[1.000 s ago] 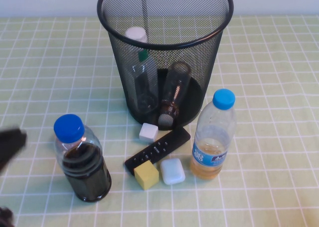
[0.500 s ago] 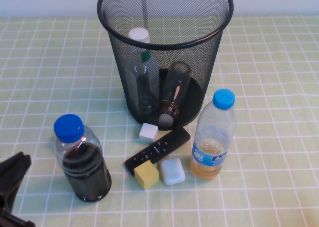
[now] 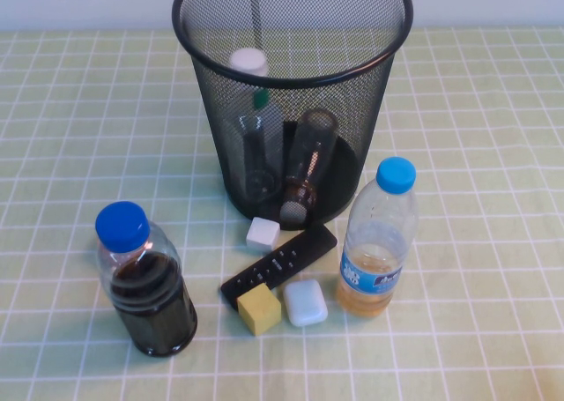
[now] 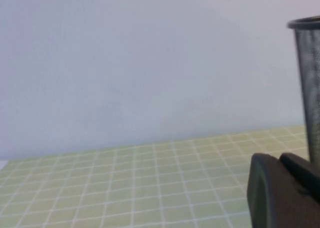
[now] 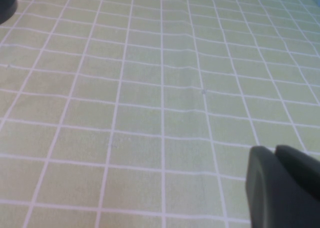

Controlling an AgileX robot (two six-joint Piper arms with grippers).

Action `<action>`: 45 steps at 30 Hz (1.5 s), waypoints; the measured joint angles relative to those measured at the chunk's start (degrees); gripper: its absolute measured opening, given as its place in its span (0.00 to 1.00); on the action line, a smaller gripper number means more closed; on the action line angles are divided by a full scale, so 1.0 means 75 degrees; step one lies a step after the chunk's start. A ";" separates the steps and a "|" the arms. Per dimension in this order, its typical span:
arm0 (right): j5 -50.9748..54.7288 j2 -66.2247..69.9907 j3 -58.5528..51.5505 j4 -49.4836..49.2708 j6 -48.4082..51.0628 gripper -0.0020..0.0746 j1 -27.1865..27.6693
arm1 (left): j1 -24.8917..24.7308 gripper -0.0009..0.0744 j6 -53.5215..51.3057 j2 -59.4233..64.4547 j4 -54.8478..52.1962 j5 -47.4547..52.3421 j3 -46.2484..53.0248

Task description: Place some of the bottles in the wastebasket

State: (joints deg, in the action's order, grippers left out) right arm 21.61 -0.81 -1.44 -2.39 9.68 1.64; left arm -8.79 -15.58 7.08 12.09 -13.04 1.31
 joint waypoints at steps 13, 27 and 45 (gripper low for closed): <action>0.0000 0.0000 0.0000 0.0000 -0.0018 0.02 0.0000 | 0.1151 0.01 0.0612 -0.1008 -0.0533 0.3311 0.0036; 0.0000 0.0000 0.0000 0.0000 -0.0018 0.02 0.0000 | 0.0960 0.01 0.1129 -0.1008 -0.1053 0.4366 0.0036; 0.0000 0.0000 0.0000 0.0000 -0.0018 0.02 0.0000 | 0.0960 0.01 0.1129 -0.1008 -0.1053 0.4366 0.0036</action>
State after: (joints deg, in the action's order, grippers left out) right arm 21.61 -0.81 -1.44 -2.39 9.55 1.64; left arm -1.58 -7.11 -0.48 4.19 19.70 1.58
